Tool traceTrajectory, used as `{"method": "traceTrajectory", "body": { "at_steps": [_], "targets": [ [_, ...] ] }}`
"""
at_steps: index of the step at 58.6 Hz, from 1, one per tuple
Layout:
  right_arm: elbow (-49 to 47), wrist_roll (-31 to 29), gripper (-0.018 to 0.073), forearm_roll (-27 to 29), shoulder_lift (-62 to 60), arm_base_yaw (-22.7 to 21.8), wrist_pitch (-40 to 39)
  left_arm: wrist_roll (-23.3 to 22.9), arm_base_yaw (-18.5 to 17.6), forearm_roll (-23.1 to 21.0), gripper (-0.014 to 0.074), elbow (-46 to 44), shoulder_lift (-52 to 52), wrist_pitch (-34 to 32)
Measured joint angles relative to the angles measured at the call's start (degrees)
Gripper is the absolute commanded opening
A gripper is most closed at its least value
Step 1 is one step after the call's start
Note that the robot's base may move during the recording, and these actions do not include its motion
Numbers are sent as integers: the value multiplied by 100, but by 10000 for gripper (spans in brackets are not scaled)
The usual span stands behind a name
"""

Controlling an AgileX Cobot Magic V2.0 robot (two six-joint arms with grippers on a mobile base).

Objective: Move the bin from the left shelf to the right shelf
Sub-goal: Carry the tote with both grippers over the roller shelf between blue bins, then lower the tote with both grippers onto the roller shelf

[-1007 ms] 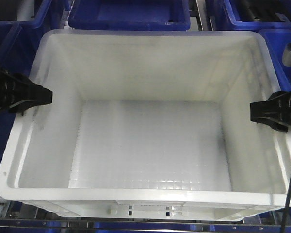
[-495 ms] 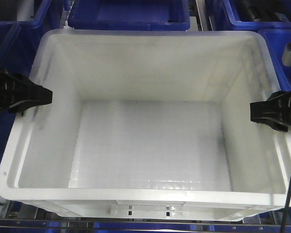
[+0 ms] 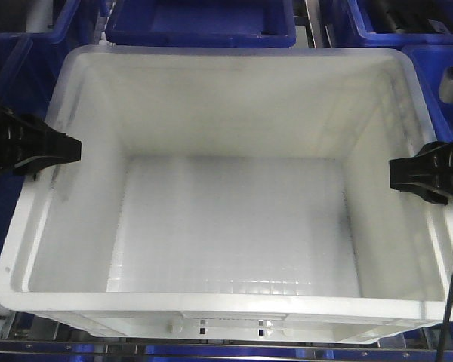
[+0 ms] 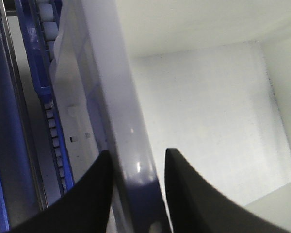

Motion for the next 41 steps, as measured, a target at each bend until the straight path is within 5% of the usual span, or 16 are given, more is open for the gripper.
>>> {"method": "traceTrajectory", "body": {
  "at_steps": [41],
  "targets": [
    [0,0,-5,9,0,0,-93,0,0,0,-4,0,0,-60]
  ]
}}
